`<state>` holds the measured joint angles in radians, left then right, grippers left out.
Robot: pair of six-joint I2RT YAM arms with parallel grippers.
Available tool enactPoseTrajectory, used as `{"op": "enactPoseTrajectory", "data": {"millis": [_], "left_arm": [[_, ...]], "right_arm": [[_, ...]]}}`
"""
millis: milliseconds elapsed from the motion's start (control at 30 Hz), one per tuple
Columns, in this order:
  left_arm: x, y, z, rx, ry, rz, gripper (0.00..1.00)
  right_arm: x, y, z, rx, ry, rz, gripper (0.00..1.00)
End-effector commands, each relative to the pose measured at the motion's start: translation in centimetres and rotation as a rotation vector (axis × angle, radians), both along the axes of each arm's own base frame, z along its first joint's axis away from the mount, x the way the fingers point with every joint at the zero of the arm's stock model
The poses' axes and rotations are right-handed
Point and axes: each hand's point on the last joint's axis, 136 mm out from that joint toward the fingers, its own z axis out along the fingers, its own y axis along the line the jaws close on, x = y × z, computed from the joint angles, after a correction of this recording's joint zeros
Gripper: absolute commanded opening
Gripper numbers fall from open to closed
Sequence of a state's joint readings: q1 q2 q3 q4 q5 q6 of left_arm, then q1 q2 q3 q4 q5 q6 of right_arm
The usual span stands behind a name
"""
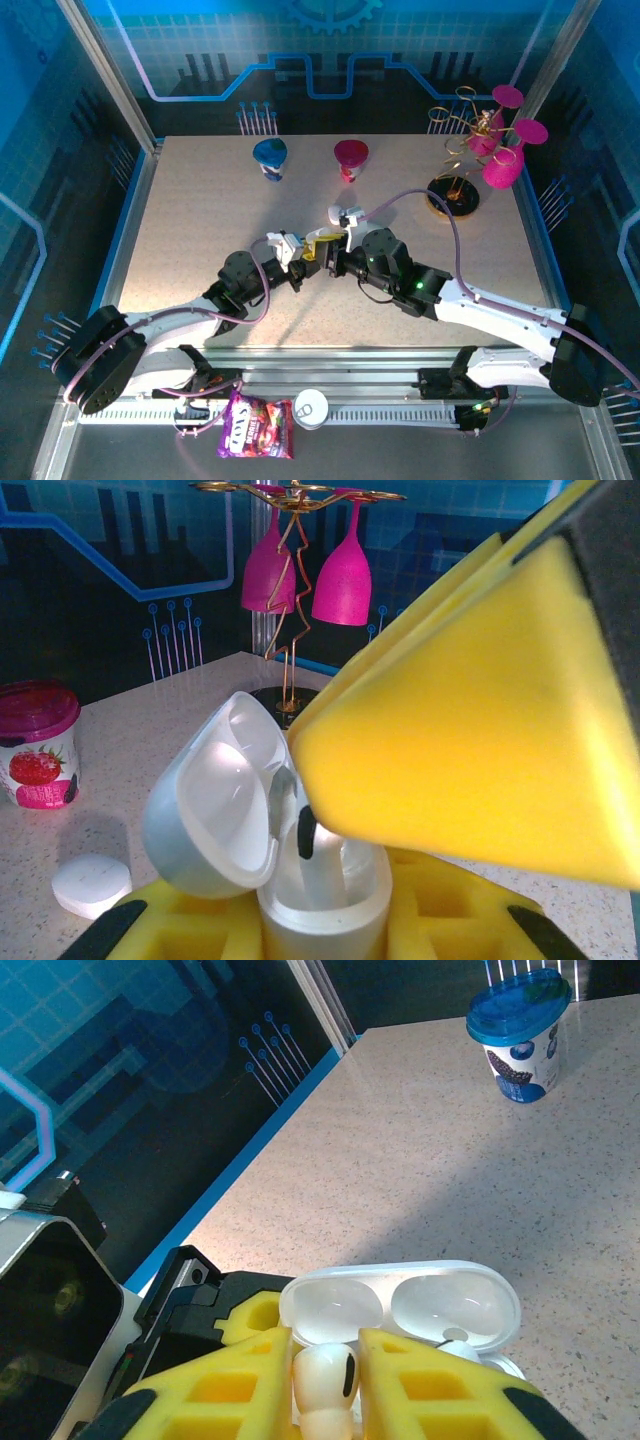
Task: Insert wireless bluetooth earbuds into charging case
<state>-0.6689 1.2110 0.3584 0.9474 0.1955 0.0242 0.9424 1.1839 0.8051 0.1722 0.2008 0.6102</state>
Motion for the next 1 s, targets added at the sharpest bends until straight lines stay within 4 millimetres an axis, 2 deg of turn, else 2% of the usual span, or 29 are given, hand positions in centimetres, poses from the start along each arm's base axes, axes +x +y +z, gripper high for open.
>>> {"op": "enactPoseTrajectory", "data": {"millis": [0, 233, 567, 800, 967], "left_arm": [[-0.1, 0.1, 4.6, -0.100, -0.112, 0.003, 0.00], [-0.1, 0.1, 4.3, -0.093, -0.112, -0.002, 0.00], [-0.2, 0.0, 3.8, -0.084, -0.107, -0.006, 0.00], [-0.8, -0.2, 3.8, -0.079, -0.119, -0.039, 0.00], [-1.2, -0.3, 4.2, -0.086, -0.127, -0.060, 0.00]], "right_arm": [[0.1, -0.9, -1.3, -0.059, 0.033, -0.028, 0.27], [-0.4, -0.4, 0.4, -0.042, -0.002, 0.021, 0.38], [-1.5, -2.0, 3.8, -0.033, -0.107, 0.040, 0.58], [-0.3, -3.7, 2.8, -0.078, -0.059, -0.036, 0.73], [0.3, -3.5, 1.9, -0.078, -0.012, -0.032, 0.75]]}}
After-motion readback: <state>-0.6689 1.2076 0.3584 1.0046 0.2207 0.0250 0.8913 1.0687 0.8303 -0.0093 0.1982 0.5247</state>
